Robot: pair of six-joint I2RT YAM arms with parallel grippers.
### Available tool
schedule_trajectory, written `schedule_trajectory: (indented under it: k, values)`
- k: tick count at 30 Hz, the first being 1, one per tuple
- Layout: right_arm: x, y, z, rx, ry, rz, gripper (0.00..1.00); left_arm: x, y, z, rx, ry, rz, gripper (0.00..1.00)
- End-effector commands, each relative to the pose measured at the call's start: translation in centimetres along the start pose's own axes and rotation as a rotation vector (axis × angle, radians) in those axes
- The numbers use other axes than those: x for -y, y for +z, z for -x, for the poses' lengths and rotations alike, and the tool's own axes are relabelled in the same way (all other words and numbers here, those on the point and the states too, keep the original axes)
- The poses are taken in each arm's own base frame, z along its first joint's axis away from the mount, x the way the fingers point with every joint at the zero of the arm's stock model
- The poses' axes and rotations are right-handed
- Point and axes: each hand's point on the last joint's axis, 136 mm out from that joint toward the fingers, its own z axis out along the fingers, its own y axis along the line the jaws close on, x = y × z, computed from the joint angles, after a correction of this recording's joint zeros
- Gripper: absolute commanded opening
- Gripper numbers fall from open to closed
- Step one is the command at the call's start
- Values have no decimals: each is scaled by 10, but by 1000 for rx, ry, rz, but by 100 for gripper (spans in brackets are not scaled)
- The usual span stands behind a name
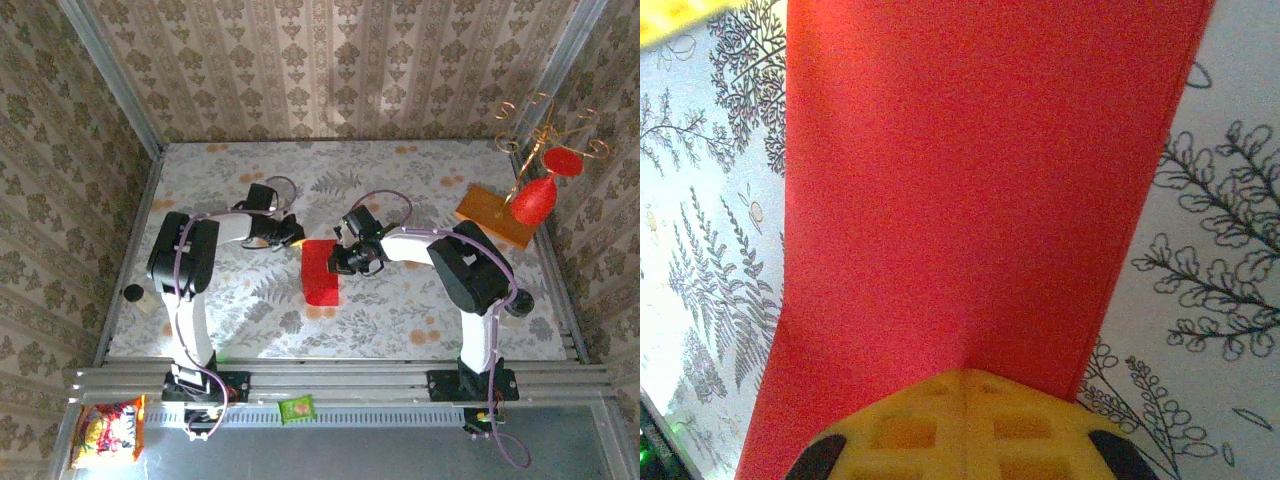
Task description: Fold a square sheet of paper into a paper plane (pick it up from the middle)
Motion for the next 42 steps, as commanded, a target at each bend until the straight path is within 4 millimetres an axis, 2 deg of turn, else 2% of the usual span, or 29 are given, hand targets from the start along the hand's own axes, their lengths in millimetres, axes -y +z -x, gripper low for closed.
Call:
schedule_trajectory:
  k: [1, 6, 9, 11, 14, 17, 21, 28, 34, 39, 42]
  values:
    - [128, 10, -100, -267, 164, -474, 5, -27, -14, 26, 72, -13, 104, 0]
    - [127, 12, -96, -238, 195, -467, 5, -3, -29, 19, 84, 1, 48, 0]
    - [124, 13, -91, -204, 226, -452, 5, 16, -39, 3, 98, -11, -9, 0]
    - [123, 12, -90, -188, 248, -440, 5, 32, -42, -16, 98, -23, -60, 0]
    - [122, 11, -89, -174, 254, -431, 5, 47, -38, -47, 68, -44, -91, 0]
    - [123, 11, -89, -179, 247, -435, 5, 52, -27, -77, 38, -75, -77, 0]
    - [124, 11, -91, -186, 239, -439, 5, 51, -13, -101, 15, -117, -72, 0]
    - [126, 12, -92, -190, 233, -440, 5, 34, 1, -118, -1, -167, -53, 0]
    - [127, 12, -92, -190, 229, -448, 5, 1, -2, -136, -1, -212, -21, 0]
    - [129, 11, -92, -192, 227, -456, 5, -41, -18, -151, 12, -261, 51, 0]
    - [130, 11, -91, -191, 225, -456, 5, -58, -39, -142, 77, -290, 61, 0]
